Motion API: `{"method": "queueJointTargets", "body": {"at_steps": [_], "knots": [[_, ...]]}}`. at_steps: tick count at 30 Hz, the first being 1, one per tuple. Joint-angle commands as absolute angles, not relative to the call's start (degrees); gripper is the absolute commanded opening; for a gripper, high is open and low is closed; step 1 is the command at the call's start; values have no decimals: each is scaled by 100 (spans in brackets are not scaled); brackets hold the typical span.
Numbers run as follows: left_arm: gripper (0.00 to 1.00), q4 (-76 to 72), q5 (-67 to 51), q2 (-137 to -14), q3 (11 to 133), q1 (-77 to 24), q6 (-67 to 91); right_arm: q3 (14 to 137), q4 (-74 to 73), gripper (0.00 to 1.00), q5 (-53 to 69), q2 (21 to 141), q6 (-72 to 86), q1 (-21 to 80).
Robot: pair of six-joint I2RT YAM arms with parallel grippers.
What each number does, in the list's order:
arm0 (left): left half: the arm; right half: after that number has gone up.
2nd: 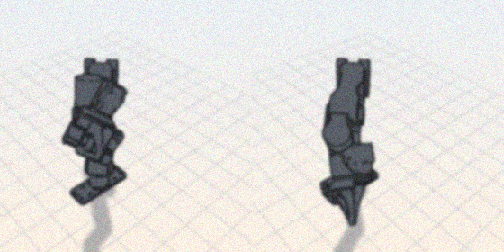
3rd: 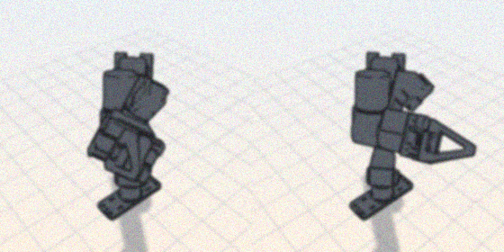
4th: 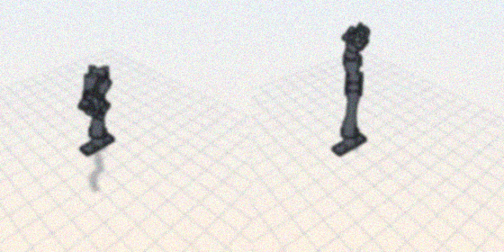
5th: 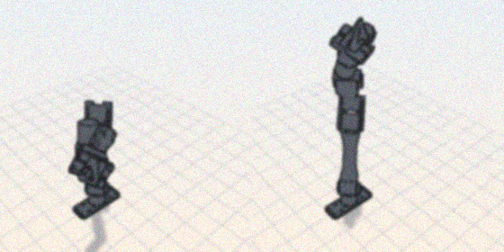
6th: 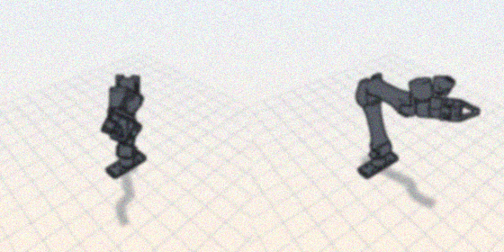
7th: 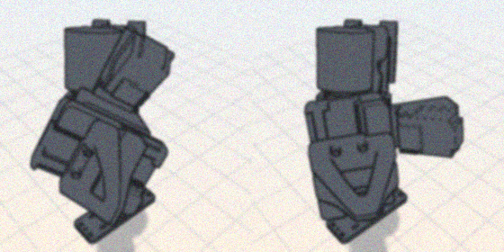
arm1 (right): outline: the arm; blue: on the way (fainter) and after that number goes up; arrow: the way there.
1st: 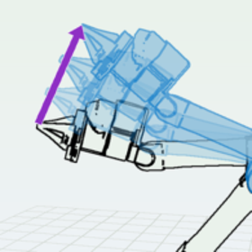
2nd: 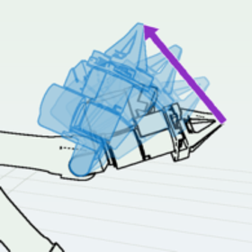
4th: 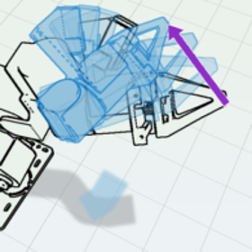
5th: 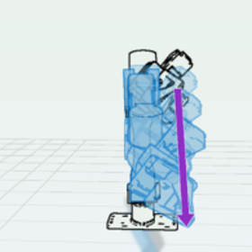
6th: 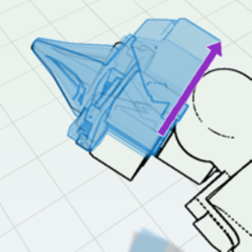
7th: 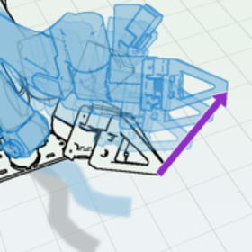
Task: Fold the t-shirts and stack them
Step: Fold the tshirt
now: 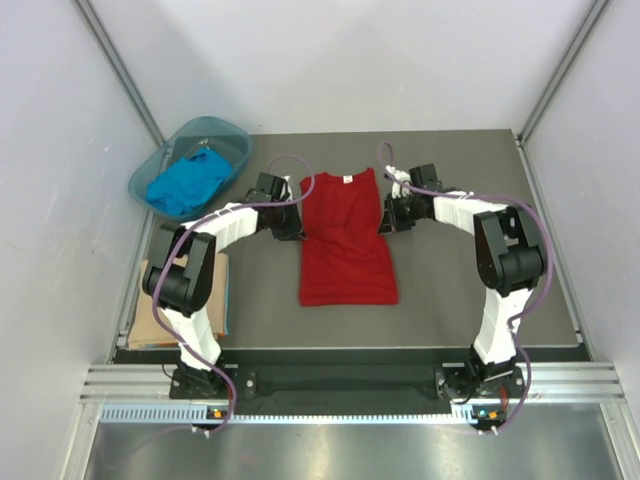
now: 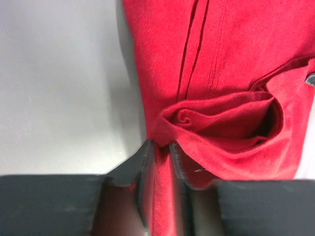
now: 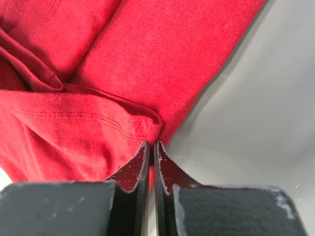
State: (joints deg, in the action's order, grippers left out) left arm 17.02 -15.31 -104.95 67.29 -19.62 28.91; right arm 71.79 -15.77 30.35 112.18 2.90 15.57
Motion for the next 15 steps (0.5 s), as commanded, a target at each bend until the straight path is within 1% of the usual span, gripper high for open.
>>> {"method": "queueJointTargets", "body": {"at_steps": [1,4,8,15], "knots": [[14,1477,-1450,-10556,6961,-1942,2830,7269,-1222,0,3112,11119,264,1547],[0,1503,-1424,-10573,6987,-1934,2865,7076,-1064,0,2805,10890,333,1547],[0,1617,-1354,-10678,7049,-1899,2927,6619,-572,0,2400,10460,475,1547],[0,1766,-1204,-10854,7207,-1872,3006,6557,-510,0,2145,10406,545,1512]]}}
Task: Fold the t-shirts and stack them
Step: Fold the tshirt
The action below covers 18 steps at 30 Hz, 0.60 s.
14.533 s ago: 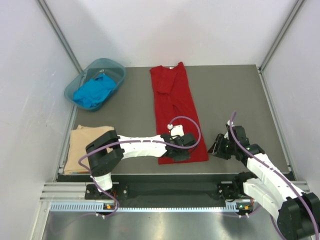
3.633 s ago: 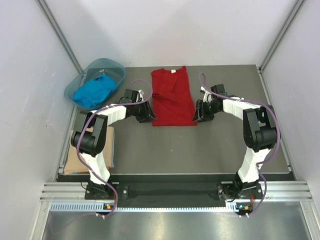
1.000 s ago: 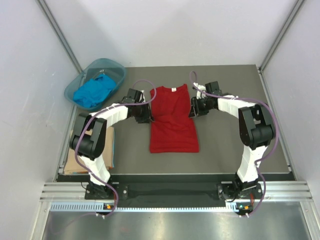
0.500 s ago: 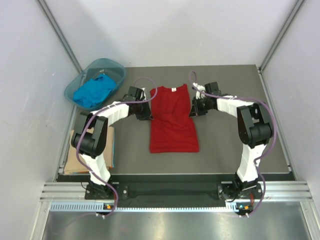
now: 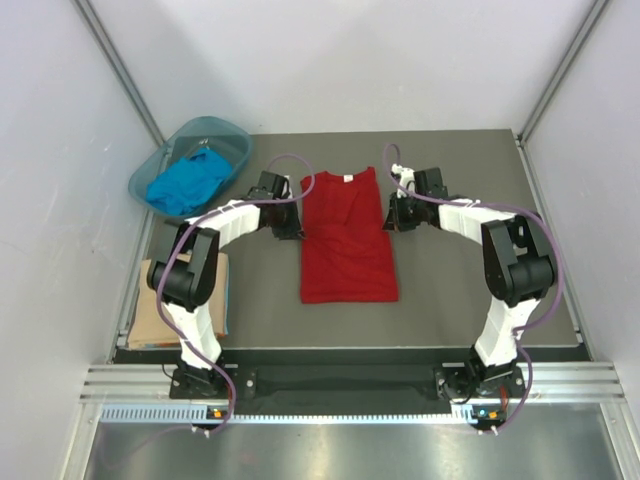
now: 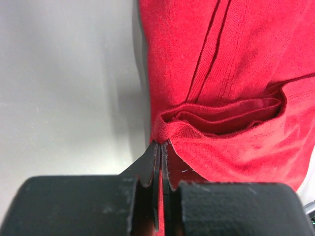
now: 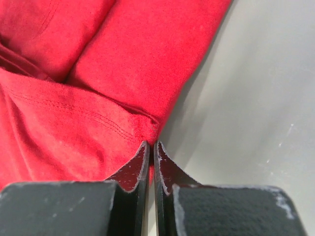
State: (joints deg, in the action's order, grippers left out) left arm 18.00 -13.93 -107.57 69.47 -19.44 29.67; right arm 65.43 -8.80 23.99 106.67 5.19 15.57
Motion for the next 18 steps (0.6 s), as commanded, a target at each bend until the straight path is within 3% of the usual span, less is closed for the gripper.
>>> {"method": "queueJointTargets", "body": {"at_steps": [1,12,15,16,18], "knots": [[0,1784,-1195,-10881,7224,-1863,3015,6539,-492,0,2136,10406,554,1512],[0,2294,-923,-11206,7541,-1811,3138,6495,-273,0,1925,10512,764,1424],[6,2189,-1072,-11206,7541,-1811,3129,6451,-202,2,1898,10512,809,1406],[15,2136,-1220,-11197,7532,-1802,3129,6451,-185,3,1916,10538,826,1406],[22,2013,-1344,-11154,7488,-1802,3155,6477,-193,7,1968,10591,835,1397]]}}
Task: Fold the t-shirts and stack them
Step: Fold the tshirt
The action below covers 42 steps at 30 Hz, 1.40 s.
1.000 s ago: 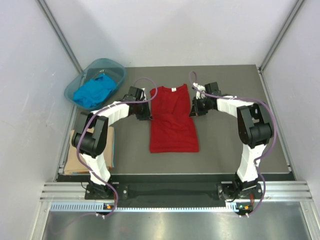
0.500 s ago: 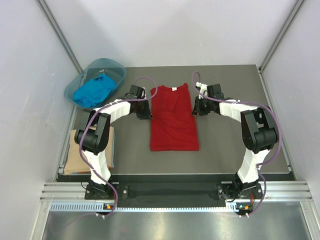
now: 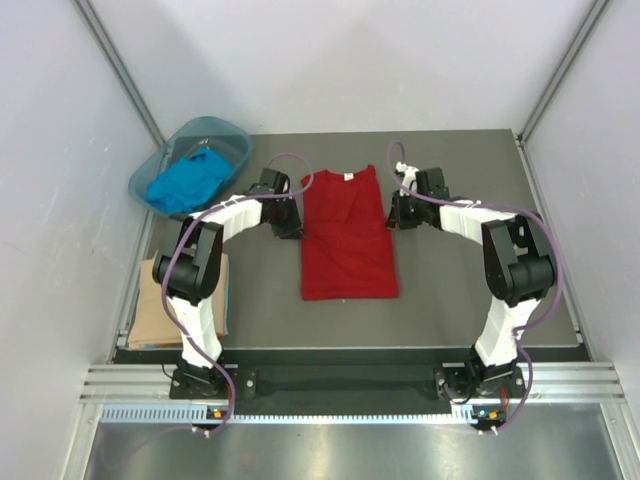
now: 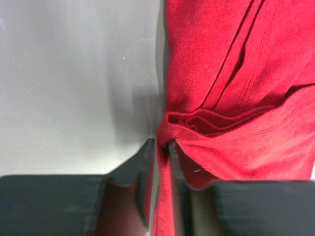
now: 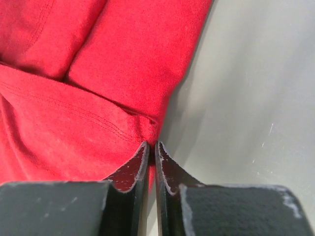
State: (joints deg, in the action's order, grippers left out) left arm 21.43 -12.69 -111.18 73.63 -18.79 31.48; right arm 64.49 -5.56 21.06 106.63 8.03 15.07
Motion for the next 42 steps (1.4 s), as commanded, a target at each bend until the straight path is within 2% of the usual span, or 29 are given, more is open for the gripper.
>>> {"method": "queueJointTargets", "body": {"at_steps": [1,4,5,6,9,12,16,25,37,42], "knots": [[25,2021,-1406,-11136,7497,-1802,3173,6486,-185,8,2030,10608,826,1406],[36,2065,-1485,-10961,7514,-1802,3173,6478,-158,13,2074,10565,844,1397],[42,2083,-1485,-10899,7532,-1802,3155,6486,-167,15,2074,10547,852,1397],[43,2248,-1459,-10785,7558,-1793,3147,6504,-202,22,2066,10529,870,1397],[46,2566,-1345,-10487,7585,-1767,3129,6653,-605,34,1899,10416,1027,1406],[46,2663,-1589,-10031,7182,-1767,3102,6811,-1386,41,1653,10135,1360,1406],[44,2610,-1889,-9432,6391,-1775,3199,6568,-2407,43,1345,9635,1977,1424],[43,1697,-2680,-8587,4748,-2004,3603,4696,-2119,46,1890,8106,2338,1520],[40,1151,-2198,-8692,4351,-2760,3832,3332,-846,45,2890,7717,2399,1529],[38,1336,-1943,-8657,4377,-2918,3788,3261,-694,41,3050,7612,2312,1538]]}}
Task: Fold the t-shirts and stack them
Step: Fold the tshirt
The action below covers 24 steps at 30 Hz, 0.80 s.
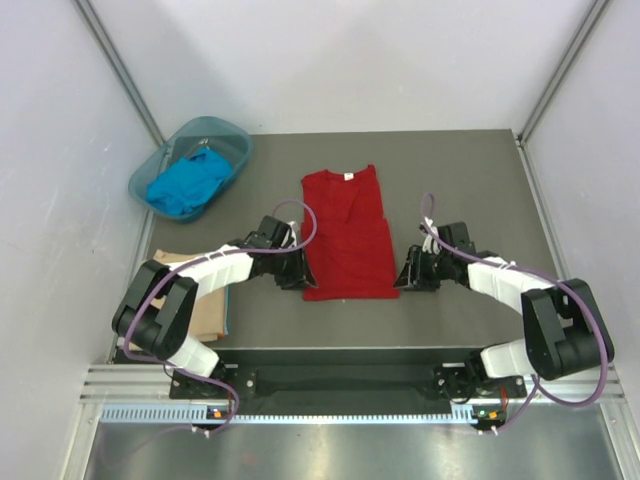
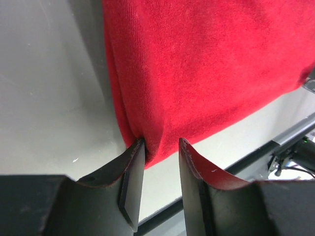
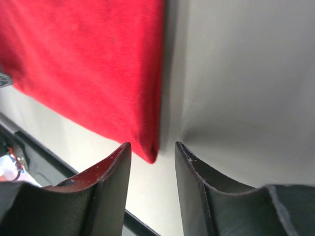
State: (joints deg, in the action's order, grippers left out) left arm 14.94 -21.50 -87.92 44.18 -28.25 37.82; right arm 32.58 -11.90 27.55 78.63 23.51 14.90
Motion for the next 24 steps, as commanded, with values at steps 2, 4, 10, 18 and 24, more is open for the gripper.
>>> {"method": "queueJointTargets", "body": {"at_steps": [2,4,10,18,24], "knots": [[38,1397,-1846,-8587,4342,-2953,3779,3243,-650,40,3111,7541,2285,1538],[38,1441,-1828,-8526,4289,-2971,3797,3217,-659,40,3111,7462,2276,1538],[40,1485,-1802,-8358,4184,-2979,3841,3103,-589,39,3094,7602,2232,1556],[26,1389,-1934,-8490,4157,-2979,3902,2944,-466,39,3059,7611,2267,1573],[0,1397,-1934,-8438,4070,-2979,3955,2830,-229,36,3217,7682,2364,1582]]}}
